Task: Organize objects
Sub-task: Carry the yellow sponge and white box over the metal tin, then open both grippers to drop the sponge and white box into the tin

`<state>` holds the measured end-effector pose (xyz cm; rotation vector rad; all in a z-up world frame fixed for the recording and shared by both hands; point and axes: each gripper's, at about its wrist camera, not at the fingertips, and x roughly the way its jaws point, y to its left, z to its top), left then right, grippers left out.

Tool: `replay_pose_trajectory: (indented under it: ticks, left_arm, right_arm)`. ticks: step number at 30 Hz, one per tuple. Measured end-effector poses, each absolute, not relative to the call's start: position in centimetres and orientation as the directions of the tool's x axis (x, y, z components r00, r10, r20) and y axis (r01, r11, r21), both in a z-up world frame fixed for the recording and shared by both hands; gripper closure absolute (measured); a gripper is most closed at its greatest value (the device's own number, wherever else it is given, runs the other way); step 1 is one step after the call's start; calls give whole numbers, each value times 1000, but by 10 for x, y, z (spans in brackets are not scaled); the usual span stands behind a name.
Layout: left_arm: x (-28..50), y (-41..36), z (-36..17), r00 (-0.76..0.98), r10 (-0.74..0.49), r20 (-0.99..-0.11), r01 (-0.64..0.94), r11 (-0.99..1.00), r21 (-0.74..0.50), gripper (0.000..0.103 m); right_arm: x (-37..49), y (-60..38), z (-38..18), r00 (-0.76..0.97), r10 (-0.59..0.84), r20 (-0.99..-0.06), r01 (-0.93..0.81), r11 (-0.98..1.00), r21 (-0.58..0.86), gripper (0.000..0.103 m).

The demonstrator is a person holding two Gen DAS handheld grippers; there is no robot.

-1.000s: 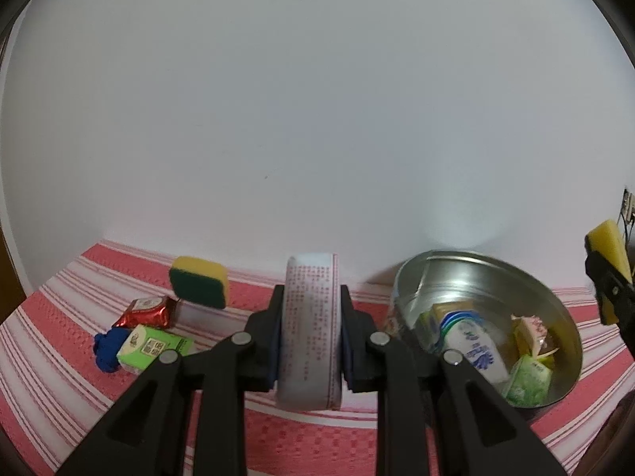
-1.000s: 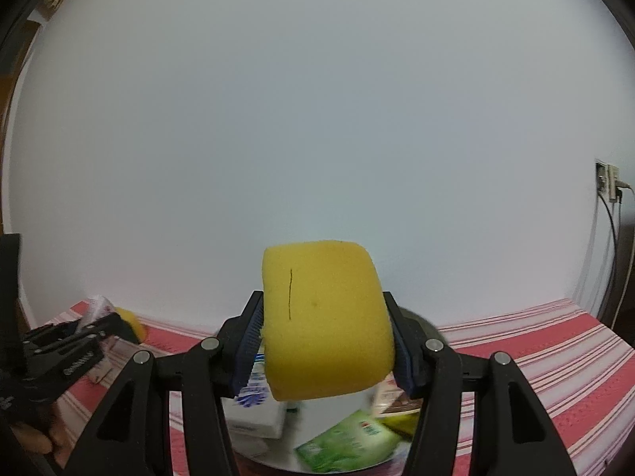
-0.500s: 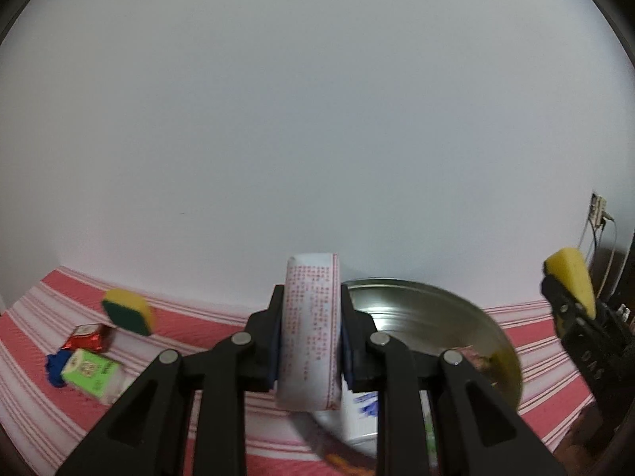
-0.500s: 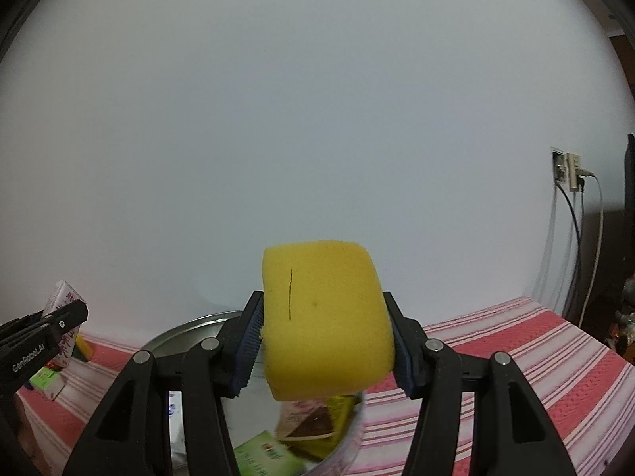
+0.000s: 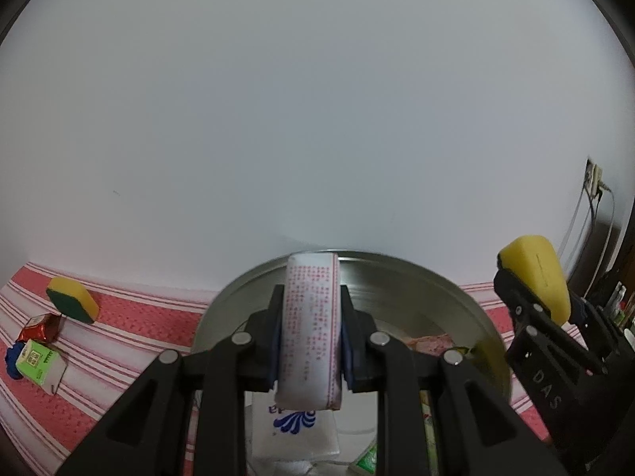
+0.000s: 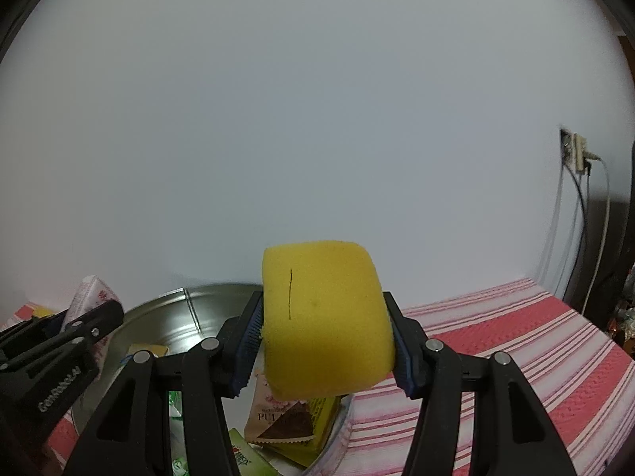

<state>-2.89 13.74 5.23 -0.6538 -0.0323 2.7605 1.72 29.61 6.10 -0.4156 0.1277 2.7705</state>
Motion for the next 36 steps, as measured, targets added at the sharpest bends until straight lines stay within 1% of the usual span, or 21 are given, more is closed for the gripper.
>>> replay_pose_trajectory:
  ticks: [6, 11, 21, 22, 23, 24, 25, 26, 27, 28, 29, 30, 34, 36]
  left_arm:
    - [-40, 147, 38, -840, 282, -464, -282, -957, -70, 81]
    - [-45, 141, 33, -835, 269, -480, -272, -960, -66, 81]
    - [-52, 141, 27, -834, 237, -498, -253, -967, -36, 81]
    - [-54, 139, 25, -835, 233, -498, -250, -968, -34, 81]
    - [-57, 135, 24, -838, 237, -492, -251, -967, -38, 78]
    - [-55, 133, 25, -845, 244, -475, -254, -966, -46, 72]
    - [-52, 131, 28, -858, 243, -453, -250, -967, -47, 52]
    - [-42, 132, 36, -880, 216, -423, -221, -975, -37, 22]
    - [-30, 135, 45, -895, 215, -392, -217, -975, -40, 6]
    - [-24, 132, 50, -909, 216, -356, -212, -976, -50, 0]
    - [-20, 129, 53, -921, 207, -330, -199, -978, -60, 0]
    - [-19, 128, 55, -924, 202, -323, -193, -979, -60, 0]
    - [-13, 125, 56, -927, 177, -330, -175, -984, -37, 0]
    - [-15, 121, 56, -924, 164, -345, -157, -986, -47, 0]
  right_arm:
    - [2, 306, 49, -890, 260, -375, -306, -949, 70, 44]
    - [-6, 305, 43, -883, 227, -410, -274, -960, 59, 44]
    - [-11, 320, 30, -870, 166, -465, -231, -969, 87, 44]
    - [-13, 304, 34, -869, 154, -469, -221, -971, 89, 44]
    - [-14, 296, 35, -868, 139, -476, -208, -973, 96, 43]
    - [-14, 293, 34, -867, 122, -483, -198, -974, 109, 43]
    - [-14, 295, 33, -864, 104, -492, -191, -973, 130, 43]
    - [-11, 301, 31, -866, 101, -489, -193, -971, 142, 40]
    - [-1, 294, 34, -872, 95, -481, -190, -970, 153, 36]
    - [3, 296, 36, -880, 95, -466, -193, -967, 167, 28]
    - [-3, 295, 35, -885, 97, -455, -195, -965, 174, 24]
    - [-1, 296, 36, -889, 99, -447, -197, -964, 180, 24]
    - [6, 304, 40, -901, 70, -429, -192, -949, 248, 24]
    - [9, 309, 37, -900, 56, -432, -194, -939, 283, 24]
